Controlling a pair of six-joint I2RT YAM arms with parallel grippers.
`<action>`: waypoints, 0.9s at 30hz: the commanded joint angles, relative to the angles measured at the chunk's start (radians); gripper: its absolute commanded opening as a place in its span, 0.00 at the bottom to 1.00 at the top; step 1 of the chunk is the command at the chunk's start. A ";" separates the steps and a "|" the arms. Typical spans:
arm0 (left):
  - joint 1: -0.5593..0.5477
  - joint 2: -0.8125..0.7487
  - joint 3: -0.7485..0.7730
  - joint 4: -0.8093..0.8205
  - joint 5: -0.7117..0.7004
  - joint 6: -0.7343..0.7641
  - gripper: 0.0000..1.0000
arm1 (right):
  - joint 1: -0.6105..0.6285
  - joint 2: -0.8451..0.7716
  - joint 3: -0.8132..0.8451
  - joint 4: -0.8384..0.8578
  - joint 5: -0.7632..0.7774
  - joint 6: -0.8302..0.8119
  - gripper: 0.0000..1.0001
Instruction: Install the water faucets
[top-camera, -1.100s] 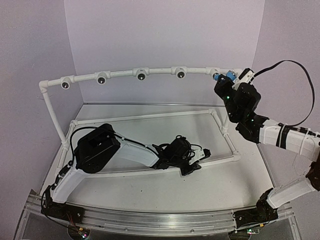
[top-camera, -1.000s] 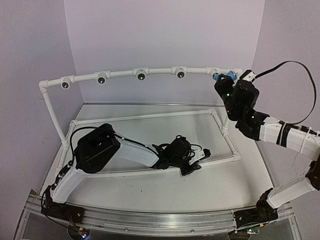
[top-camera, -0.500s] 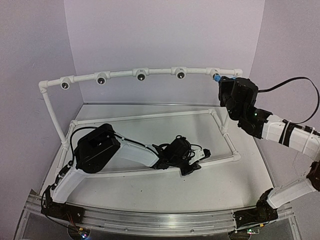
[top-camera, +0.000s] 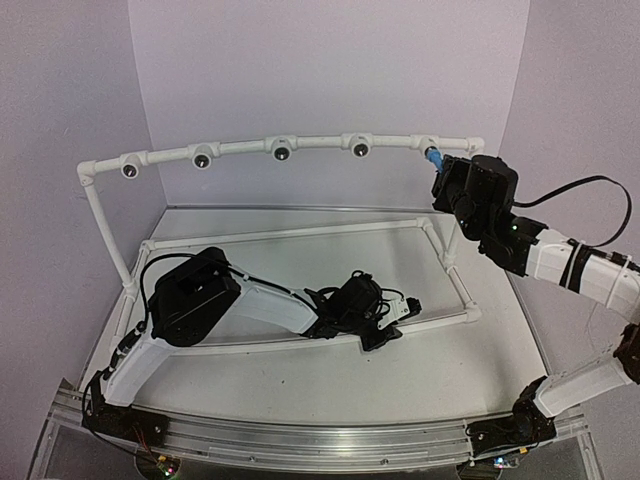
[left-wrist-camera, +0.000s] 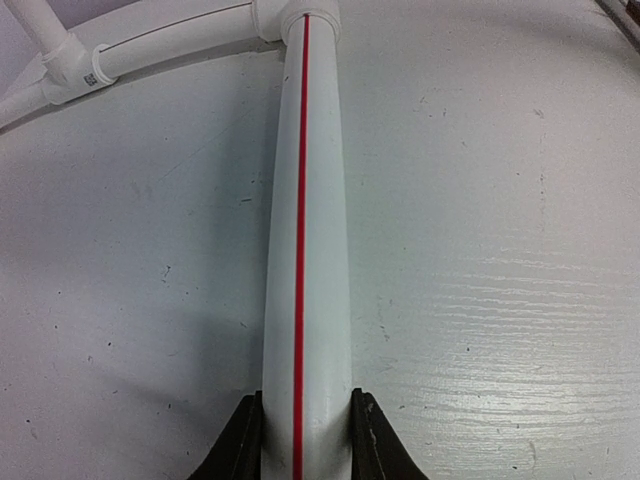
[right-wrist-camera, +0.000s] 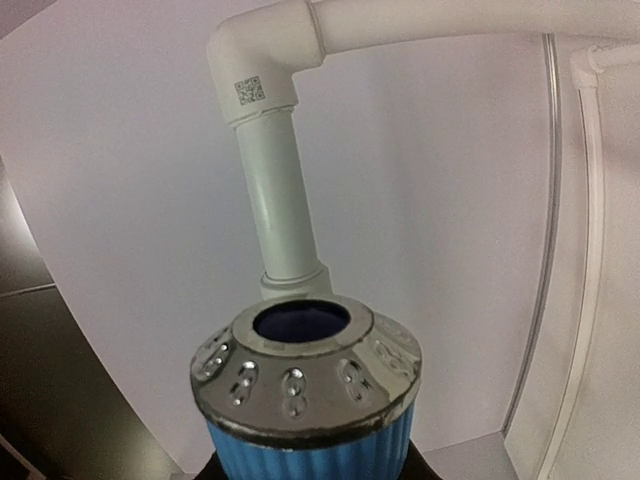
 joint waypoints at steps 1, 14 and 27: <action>-0.118 0.024 -0.059 -0.163 0.126 0.035 0.00 | 0.001 0.017 0.015 0.015 -0.169 0.115 0.00; -0.118 0.030 -0.052 -0.163 0.126 0.035 0.00 | 0.000 -0.055 -0.027 0.041 -0.150 0.020 0.27; -0.117 0.038 -0.050 -0.163 0.126 0.037 0.00 | 0.015 -0.223 -0.149 0.000 -0.089 -0.140 0.98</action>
